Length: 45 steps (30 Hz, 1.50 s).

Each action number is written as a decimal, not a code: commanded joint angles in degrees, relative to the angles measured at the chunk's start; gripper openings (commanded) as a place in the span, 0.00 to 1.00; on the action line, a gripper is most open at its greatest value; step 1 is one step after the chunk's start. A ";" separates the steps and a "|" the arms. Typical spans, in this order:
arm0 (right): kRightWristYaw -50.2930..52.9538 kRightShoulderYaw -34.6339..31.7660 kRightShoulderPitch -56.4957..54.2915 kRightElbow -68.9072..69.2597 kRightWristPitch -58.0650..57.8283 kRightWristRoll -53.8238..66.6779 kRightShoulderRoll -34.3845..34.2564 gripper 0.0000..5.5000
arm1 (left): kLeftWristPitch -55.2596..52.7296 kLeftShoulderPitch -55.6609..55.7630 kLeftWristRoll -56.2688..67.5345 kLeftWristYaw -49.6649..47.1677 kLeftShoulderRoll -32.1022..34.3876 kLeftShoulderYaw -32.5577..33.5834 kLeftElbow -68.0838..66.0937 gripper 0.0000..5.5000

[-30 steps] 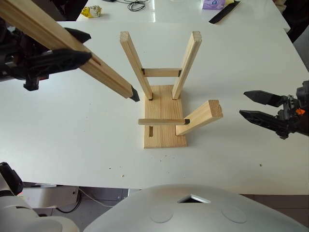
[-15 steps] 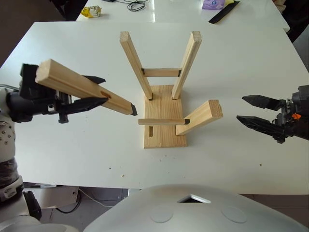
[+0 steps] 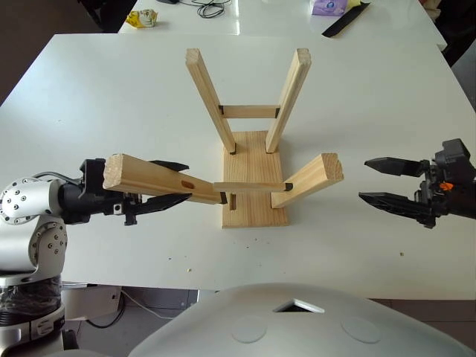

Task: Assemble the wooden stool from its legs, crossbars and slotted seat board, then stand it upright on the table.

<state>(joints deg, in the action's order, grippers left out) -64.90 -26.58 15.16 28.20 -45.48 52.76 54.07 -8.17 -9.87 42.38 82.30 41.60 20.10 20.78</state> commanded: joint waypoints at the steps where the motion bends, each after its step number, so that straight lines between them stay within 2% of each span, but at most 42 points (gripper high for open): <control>1: -0.09 0.91 -1.10 -0.12 0.41 -0.59 0.85 0.78 | 0.91 -1.05 -0.20 -0.74 -1.54 -2.78 1.58 0.38; 11: -1.15 2.68 -2.95 -0.61 0.76 -0.93 1.66 0.78 | 9.79 -2.50 -5.39 2.95 -1.27 -6.13 -3.48 0.38; 18: -1.52 2.82 -2.49 -0.27 1.11 -1.49 1.46 0.78 | 6.48 2.92 -1.26 -2.08 -0.94 -6.72 0.39 0.38; 23: -1.12 2.72 -1.82 0.30 1.35 -1.80 0.82 0.78 | 5.55 4.44 -0.62 -1.18 0.17 -6.52 0.08 0.38; 31: -0.73 2.52 -0.39 1.06 1.93 -1.98 0.11 0.78 | 6.41 2.58 -1.13 1.78 1.11 -6.41 -1.62 0.38; 45: -0.27 4.04 -0.46 1.14 3.14 -2.16 -0.26 0.78 | 10.66 -0.06 -4.68 0.17 -2.48 -9.41 -3.10 0.38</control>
<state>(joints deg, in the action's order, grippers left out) -65.52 -22.85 14.98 28.84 -43.07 51.23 53.99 1.03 -10.15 39.64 82.73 39.60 11.58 18.06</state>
